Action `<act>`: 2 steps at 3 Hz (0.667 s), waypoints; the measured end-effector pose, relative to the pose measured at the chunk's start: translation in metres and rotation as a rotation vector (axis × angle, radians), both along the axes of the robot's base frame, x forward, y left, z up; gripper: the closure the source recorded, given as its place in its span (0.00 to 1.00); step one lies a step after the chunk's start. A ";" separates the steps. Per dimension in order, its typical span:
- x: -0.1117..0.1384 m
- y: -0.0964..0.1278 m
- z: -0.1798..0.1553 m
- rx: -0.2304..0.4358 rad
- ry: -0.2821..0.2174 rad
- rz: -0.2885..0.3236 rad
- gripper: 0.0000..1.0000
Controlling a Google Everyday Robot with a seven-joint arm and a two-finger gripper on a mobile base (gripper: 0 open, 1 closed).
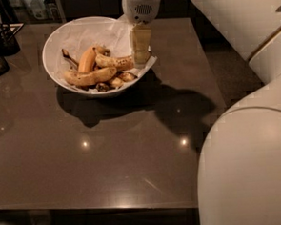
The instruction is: Pick banana from white bowl
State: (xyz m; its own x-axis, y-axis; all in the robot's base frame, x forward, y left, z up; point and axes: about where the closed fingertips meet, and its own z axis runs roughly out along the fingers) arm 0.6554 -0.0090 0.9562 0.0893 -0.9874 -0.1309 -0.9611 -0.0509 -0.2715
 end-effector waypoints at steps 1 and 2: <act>-0.002 0.008 0.000 0.002 0.012 0.009 0.15; 0.000 0.013 -0.004 0.010 0.032 0.013 0.24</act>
Offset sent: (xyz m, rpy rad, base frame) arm -0.0090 0.0085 -0.0046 -0.0111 0.1010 0.0128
